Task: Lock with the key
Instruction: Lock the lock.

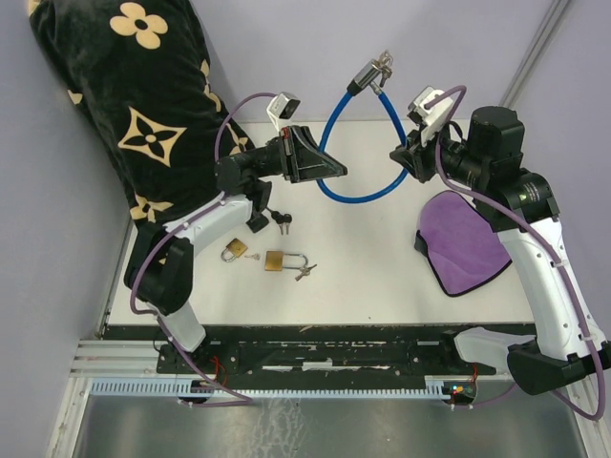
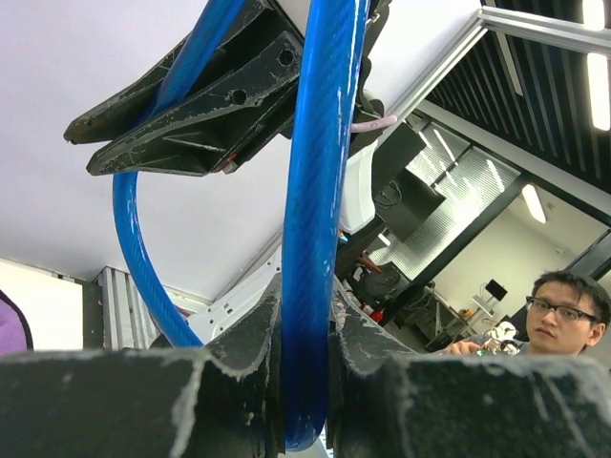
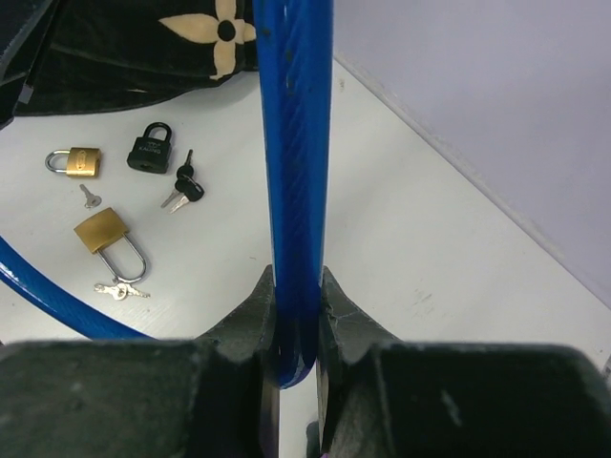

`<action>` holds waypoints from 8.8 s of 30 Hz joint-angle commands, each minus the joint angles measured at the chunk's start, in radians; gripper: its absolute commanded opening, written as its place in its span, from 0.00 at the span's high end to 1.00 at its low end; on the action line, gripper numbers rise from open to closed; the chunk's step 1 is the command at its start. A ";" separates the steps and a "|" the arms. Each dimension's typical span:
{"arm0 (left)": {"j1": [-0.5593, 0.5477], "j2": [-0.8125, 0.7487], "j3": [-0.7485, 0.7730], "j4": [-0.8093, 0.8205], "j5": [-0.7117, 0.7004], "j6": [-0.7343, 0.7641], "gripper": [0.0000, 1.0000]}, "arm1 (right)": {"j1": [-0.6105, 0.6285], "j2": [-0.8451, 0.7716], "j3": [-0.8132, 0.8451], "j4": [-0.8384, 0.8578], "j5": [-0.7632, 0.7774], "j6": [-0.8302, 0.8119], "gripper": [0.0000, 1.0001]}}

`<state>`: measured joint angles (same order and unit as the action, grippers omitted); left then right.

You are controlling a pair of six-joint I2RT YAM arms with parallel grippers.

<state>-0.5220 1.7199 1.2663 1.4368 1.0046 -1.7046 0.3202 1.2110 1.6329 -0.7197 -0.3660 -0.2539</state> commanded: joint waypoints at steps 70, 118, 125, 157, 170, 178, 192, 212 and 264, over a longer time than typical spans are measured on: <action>-0.307 -0.353 0.475 -1.656 -0.939 1.628 0.59 | -0.106 0.028 -0.156 0.310 -0.382 0.359 0.98; -0.053 -0.239 0.318 -1.151 -0.099 0.789 0.97 | -0.035 -0.018 0.047 -0.003 -0.438 -0.095 0.98; -0.056 -0.215 0.288 -1.041 -0.090 0.713 0.97 | 0.012 0.016 0.053 -0.044 -0.476 -0.111 0.98; 0.022 -0.260 0.342 -1.334 -0.054 0.919 0.70 | -0.027 -0.010 -0.210 0.498 -0.586 0.432 0.98; 0.021 -0.276 0.352 -1.328 -0.102 0.917 0.35 | -0.021 0.007 -0.287 0.640 -0.597 0.532 0.99; 0.022 -0.410 0.283 -1.401 -0.274 1.140 0.11 | -0.022 0.016 -0.308 0.738 -0.575 0.647 0.98; -0.203 -0.737 0.029 -1.291 -0.866 1.301 0.15 | -0.021 0.053 -0.315 0.758 -0.301 0.722 0.98; -0.524 -0.173 0.348 -1.093 -1.563 1.613 0.39 | -0.006 0.068 -0.331 0.851 -0.134 0.750 0.98; -0.297 -0.055 0.547 -1.284 -1.152 1.484 0.97 | -0.024 -0.020 -0.230 0.404 -0.281 0.367 0.25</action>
<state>-0.8536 1.7504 1.7664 0.2108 -0.2501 -0.2264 0.3267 1.2575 1.3170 -0.1402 -0.5396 0.2897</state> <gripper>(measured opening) 0.141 0.702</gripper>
